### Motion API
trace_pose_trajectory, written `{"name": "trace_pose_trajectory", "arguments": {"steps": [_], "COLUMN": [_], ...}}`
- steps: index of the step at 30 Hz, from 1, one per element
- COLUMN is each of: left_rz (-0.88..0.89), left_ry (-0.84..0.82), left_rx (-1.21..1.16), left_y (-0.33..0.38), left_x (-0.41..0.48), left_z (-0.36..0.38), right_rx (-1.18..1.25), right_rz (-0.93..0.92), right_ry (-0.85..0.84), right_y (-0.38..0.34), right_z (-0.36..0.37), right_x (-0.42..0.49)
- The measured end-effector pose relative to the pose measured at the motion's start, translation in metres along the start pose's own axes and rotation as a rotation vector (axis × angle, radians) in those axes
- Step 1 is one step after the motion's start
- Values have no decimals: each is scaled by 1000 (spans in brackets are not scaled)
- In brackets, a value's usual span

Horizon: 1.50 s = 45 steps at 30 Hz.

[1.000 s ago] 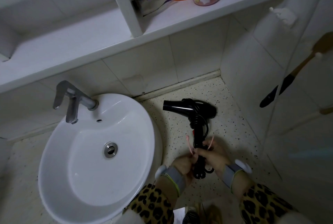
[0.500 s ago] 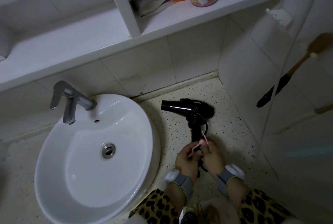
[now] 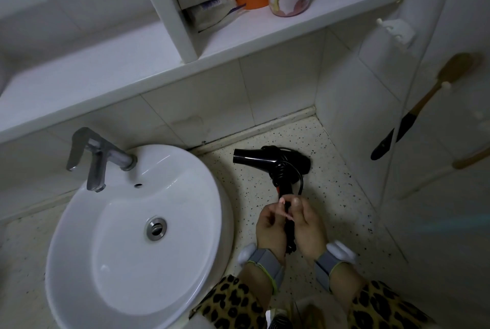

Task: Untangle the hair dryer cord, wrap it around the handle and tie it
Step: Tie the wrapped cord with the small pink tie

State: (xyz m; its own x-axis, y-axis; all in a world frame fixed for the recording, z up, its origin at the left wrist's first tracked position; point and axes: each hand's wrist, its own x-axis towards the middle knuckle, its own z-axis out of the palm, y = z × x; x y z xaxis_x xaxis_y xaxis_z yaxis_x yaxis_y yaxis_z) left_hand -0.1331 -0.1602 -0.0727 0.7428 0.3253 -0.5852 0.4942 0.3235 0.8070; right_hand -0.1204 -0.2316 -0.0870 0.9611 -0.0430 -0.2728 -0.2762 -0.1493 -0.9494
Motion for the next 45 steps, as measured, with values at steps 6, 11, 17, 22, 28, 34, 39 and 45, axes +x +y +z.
{"name": "trace_pose_trajectory", "arguments": {"steps": [6,11,17,22,28,34,39,45], "left_rz": [-49,-79,-103,-114,-105,-94,-92,-102], "left_ry": [-2,9,-21,-6,-10,-6,0,-1], "left_rx": [-67,-68,-123,-115,-139,-113,-105,-105], "left_y": [-2,-6,-9,-10,-12,-14,-15,-14], "left_x": [1,7,8,11,13,14,14,14], "left_z": [1,-2,-4,-6,-8,-11,-12,-13], "right_rx": [78,110,23,90,68,21,13,16], "right_rz": [21,-23,-93,-7,30,32,44,46], "right_ry": [19,-79,-68,50,71,86,75,60], "right_y": [0,3,4,7,9,10,10,11], "right_z": [-7,-12,-6,-5,-4,-4,-4,-5], "right_x": [2,-2,1,2,2,2,2,1]}}
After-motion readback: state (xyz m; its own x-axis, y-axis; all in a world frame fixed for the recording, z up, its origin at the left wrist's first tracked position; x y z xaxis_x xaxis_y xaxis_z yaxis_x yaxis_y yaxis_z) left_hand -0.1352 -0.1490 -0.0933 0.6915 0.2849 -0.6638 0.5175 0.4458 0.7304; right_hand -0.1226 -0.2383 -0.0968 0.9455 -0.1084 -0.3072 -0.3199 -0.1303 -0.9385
